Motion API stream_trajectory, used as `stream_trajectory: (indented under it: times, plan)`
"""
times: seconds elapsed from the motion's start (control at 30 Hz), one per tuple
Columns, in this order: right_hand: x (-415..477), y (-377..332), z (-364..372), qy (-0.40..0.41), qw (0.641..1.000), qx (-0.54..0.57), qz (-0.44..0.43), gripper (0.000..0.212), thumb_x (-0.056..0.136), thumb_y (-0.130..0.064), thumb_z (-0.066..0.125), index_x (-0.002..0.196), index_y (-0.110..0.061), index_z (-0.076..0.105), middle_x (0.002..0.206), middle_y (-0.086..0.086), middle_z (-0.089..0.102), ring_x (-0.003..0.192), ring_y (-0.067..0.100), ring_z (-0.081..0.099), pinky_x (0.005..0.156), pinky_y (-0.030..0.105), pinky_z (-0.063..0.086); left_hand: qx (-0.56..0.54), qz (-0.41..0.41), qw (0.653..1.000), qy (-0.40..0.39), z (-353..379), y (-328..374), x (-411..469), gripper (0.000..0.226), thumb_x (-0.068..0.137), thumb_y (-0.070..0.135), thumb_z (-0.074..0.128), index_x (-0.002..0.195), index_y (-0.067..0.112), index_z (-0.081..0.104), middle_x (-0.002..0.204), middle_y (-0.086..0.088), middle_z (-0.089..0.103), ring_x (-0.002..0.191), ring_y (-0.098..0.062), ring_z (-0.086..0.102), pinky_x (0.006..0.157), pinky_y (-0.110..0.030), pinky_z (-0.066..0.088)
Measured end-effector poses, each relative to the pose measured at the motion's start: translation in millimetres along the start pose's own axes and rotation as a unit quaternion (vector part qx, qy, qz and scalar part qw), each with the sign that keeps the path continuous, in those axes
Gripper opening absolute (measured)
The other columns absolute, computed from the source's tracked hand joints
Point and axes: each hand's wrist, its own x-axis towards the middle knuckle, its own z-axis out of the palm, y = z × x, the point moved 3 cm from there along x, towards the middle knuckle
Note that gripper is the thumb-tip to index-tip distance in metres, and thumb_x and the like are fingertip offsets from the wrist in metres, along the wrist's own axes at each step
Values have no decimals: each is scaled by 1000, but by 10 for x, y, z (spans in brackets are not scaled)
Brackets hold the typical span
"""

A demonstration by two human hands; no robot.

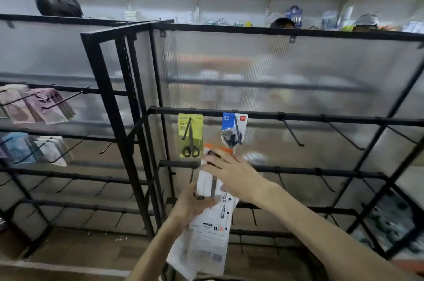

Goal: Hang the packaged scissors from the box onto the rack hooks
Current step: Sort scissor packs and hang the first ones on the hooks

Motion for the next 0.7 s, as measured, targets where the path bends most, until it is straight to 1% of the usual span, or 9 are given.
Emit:
stream_trajectory:
  times: [0.1,0.17,0.23,0.33,0.4,0.47,0.57,0.63,0.7]
  plan:
    - [64,-148,-125,-56,996,-53,-42,68,88,-17,68,149,-22,40,159,0,33,150,27,17,122,47,19,23,15,1000,4,26,60,-136,34,77,26,89,105,26,69,84,6,77,76,-6,72,71,-25,59]
    - [83,-207,-157,-63,994,-76,-47,59,87,-16,66,143,-20,48,150,2,45,144,27,30,118,46,24,19,20,1000,13,20,103,-212,40,75,29,90,108,26,69,87,6,77,77,-5,72,70,-22,57]
    - [74,-201,-171,-56,993,-101,-36,53,83,-29,71,132,-19,54,138,5,52,133,28,42,113,47,30,8,19,1000,6,6,124,-300,48,74,31,91,114,24,66,95,1,78,83,-14,76,74,-28,61]
    - [-30,-170,-227,-64,992,-105,-16,63,78,-50,73,129,-20,53,129,6,52,122,28,46,106,47,34,2,12,1000,-23,-20,127,-448,46,82,20,85,119,16,57,98,-7,79,85,-27,77,74,-39,63]
    - [-140,-109,-253,-60,994,-95,8,68,79,-58,70,130,-19,51,128,6,52,119,27,46,103,45,36,-10,9,999,-36,-13,147,-544,49,80,16,87,118,12,57,100,-9,79,87,-30,77,74,-40,62]
    - [-277,-46,-292,-47,994,-91,39,68,79,-63,68,128,-19,50,126,4,54,115,25,48,100,43,39,-16,21,999,-37,-5,167,-632,58,71,18,92,119,12,61,104,-8,78,93,-28,76,82,-45,62]
    - [-513,-15,-301,-38,995,-33,92,72,79,-66,65,134,-23,46,127,0,56,116,23,50,100,42,38,-33,27,998,-54,42,141,-791,60,72,18,92,125,15,64,115,-7,76,106,-27,73,93,-48,57]
    - [-674,4,-279,-10,989,41,140,72,82,-68,60,135,-23,44,126,-1,60,114,23,55,100,43,38,-27,15,998,-52,100,40,-920,54,75,12,90,123,11,65,114,-7,76,106,-25,72,93,-45,58]
    - [-835,72,-240,44,953,193,230,55,85,-65,60,120,-25,49,111,-4,66,101,23,63,91,43,46,-45,-4,998,-48,176,-88,-1076,48,77,4,86,120,4,63,110,-10,76,100,-28,74,90,-46,59]
